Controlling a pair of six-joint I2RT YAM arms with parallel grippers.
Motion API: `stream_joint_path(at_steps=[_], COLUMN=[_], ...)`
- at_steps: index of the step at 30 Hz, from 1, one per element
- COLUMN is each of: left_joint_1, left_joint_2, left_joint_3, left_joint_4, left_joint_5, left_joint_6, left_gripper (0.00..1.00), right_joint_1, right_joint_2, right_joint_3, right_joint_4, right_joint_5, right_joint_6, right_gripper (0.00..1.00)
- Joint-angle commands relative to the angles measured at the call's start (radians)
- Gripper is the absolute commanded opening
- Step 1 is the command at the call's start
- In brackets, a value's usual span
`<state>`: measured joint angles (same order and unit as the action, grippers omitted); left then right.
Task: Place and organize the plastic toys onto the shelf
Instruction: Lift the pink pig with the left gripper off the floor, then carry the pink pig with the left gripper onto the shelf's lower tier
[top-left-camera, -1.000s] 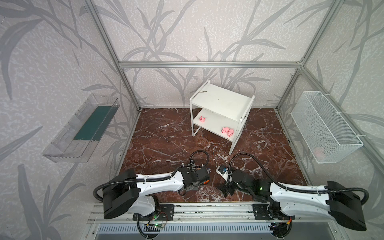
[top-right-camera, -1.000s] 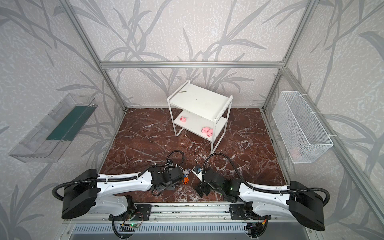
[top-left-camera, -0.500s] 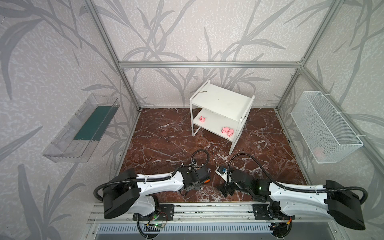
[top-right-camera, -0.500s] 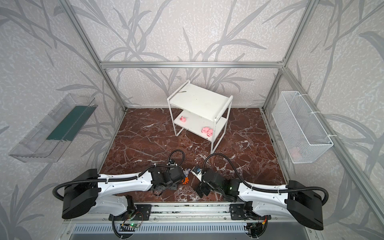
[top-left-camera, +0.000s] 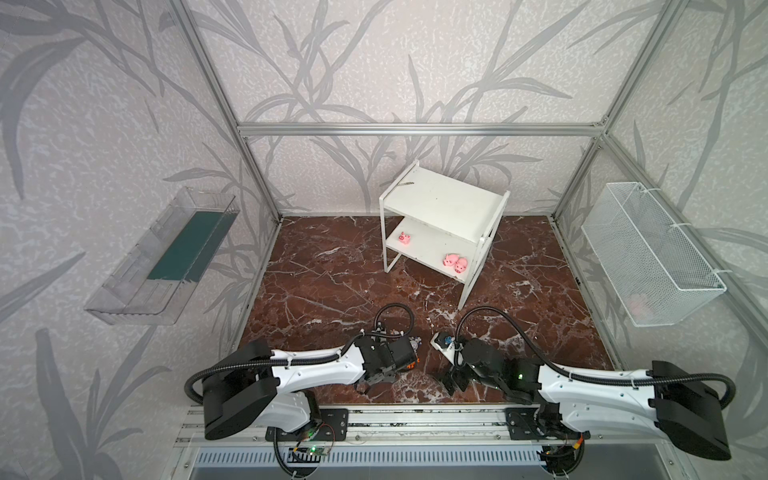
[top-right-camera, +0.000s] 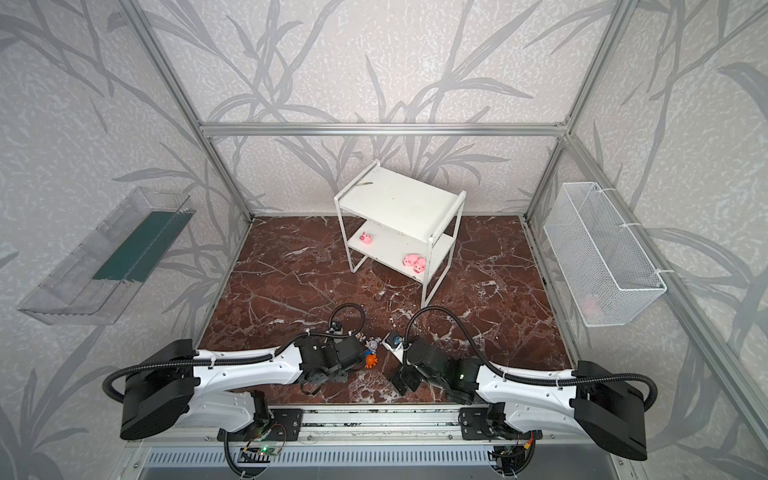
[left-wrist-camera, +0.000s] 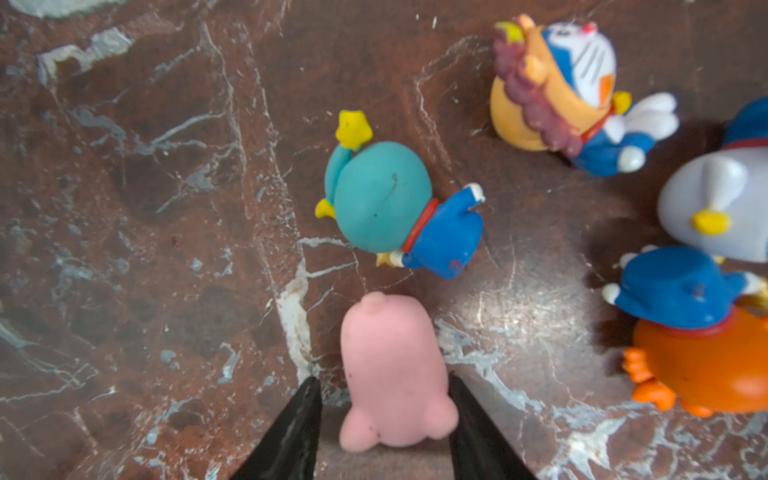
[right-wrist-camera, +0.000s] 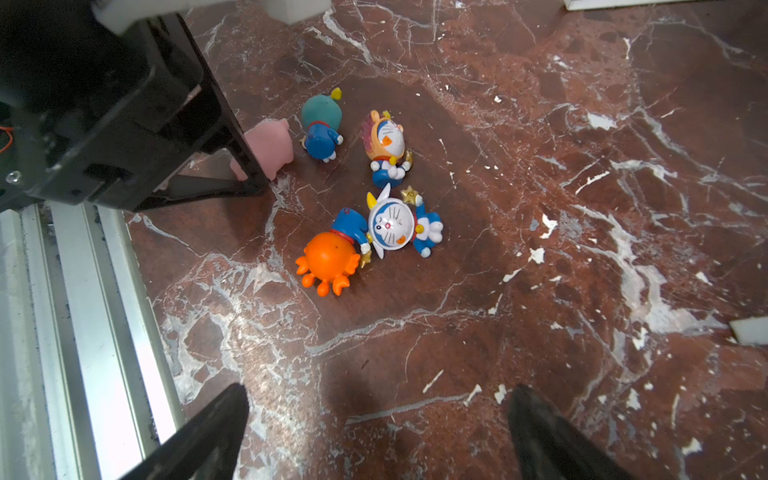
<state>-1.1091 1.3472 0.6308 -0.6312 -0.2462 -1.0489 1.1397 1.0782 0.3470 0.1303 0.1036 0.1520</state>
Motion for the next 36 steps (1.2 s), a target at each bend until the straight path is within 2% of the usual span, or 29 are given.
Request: stream_joint_path(at_steps=[1,8,12,19,23,28,36], left_joint_1=[0.007,0.006,0.008,0.009,0.013,0.037,0.144], left_joint_2=[-0.023,-0.04,-0.061,-0.119,-0.178,-0.248,-0.211], left_joint_3=[-0.018,-0.025,-0.015,-0.01,0.034,0.11,0.253], left_joint_4=[0.0,-0.009,-0.043,-0.056,-0.12,-0.148,-0.008], left_joint_5=[-0.029,-0.028,-0.059,-0.091,-0.128,-0.128,0.013], left_joint_6=[-0.011,-0.023,-0.017,0.023,0.064,0.181,0.469], left_gripper=[0.47,0.39,0.26,0.23,0.23,0.24,0.24], right_joint_1=[-0.002,-0.003,-0.002,-0.003,-0.002,-0.003,-0.003], right_joint_2=[-0.008,-0.013,-0.009,-0.018,-0.028,-0.068,-0.2], right_joint_3=[0.014,0.014,0.017,0.014,0.018,0.021,0.03], right_joint_4=[0.013,0.011,0.015,0.011,-0.003,-0.017,-0.121], right_joint_5=[0.005,0.007,0.007,0.013,0.022,0.038,0.103], right_joint_6=[-0.004,-0.004,-0.009,-0.008,-0.011,-0.006,-0.033], right_gripper=[0.97,0.97,0.97,0.97,0.97,0.97,0.97])
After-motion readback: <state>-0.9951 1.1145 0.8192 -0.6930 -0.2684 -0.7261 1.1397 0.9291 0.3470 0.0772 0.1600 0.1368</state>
